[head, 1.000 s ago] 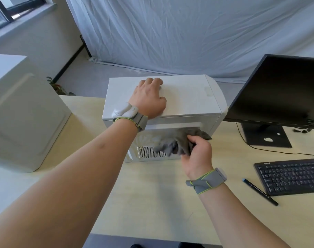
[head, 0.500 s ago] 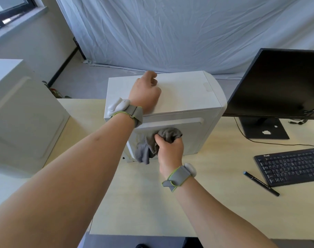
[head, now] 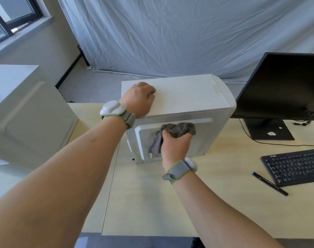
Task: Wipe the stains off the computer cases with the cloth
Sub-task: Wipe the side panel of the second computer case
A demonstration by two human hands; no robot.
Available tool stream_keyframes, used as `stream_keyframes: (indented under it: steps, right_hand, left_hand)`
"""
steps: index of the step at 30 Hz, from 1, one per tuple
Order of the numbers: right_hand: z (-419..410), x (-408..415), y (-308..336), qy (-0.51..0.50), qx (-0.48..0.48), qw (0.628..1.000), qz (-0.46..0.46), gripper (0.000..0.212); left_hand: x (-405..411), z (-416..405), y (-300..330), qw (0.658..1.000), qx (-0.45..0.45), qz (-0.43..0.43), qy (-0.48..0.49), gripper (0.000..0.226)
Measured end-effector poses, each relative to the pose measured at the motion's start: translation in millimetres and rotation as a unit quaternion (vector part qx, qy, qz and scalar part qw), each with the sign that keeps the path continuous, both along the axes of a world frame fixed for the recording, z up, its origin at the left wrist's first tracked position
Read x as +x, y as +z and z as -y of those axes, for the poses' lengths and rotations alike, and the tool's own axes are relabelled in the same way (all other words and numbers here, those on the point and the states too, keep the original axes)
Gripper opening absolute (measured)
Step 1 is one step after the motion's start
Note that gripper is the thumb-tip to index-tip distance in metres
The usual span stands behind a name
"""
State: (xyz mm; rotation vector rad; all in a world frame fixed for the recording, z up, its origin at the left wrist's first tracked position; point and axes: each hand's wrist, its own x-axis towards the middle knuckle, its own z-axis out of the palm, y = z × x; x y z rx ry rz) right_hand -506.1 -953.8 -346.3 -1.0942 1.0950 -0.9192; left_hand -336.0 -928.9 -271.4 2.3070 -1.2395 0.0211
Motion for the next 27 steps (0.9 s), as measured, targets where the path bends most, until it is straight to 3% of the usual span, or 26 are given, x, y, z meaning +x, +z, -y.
stream_keyframes:
  steps: [2, 4, 8, 10, 16, 18, 20, 22, 24, 27]
  right_hand:
    - [-9, 5, -7, 0.043, 0.031, 0.998, -0.024, 0.038]
    - [-14, 2, -12, 0.093, 0.060, 0.994, 0.008, 0.035]
    - [0, -18, 5, -0.013, 0.059, 0.995, 0.078, 0.046]
    - [10, -20, 12, -0.035, -0.004, 0.996, 0.078, 0.041]
    - [-17, 7, 11, 0.076, -0.173, 0.978, -0.088, 0.030]
    - [-29, 14, 3, 0.116, -0.253, 0.953, -0.118, 0.023]
    - [-37, 18, -4, 0.164, -0.395, 0.888, -0.170, 0.014]
    - [-34, 15, -16, 0.183, -0.468, 0.843, -0.193, 0.012]
    - [-25, 4, -13, 0.173, -0.444, 0.860, -0.184, 0.004]
    - [6, -16, -8, 0.085, -0.350, 0.917, -0.174, 0.017]
  left_hand:
    - [-1, 3, 2, 1.000, 0.003, 0.005, 0.001, 0.031]
    - [0, 1, 2, 1.000, -0.004, 0.002, -0.002, 0.031]
    - [3, 1, 0, 1.000, -0.016, -0.008, 0.003, 0.030]
    - [4, 2, 0, 1.000, -0.019, -0.006, 0.006, 0.029]
    - [4, 2, -1, 1.000, -0.016, -0.006, 0.004, 0.030]
    - [2, 2, 0, 1.000, -0.015, -0.008, 0.002, 0.030]
    - [3, 2, 0, 1.000, -0.015, -0.011, 0.003, 0.030]
    - [3, 3, 0, 1.000, -0.015, -0.012, 0.003, 0.029]
    - [4, 1, -1, 1.000, -0.019, -0.013, 0.003, 0.029]
    - [7, -2, -4, 1.000, -0.019, -0.017, 0.008, 0.030]
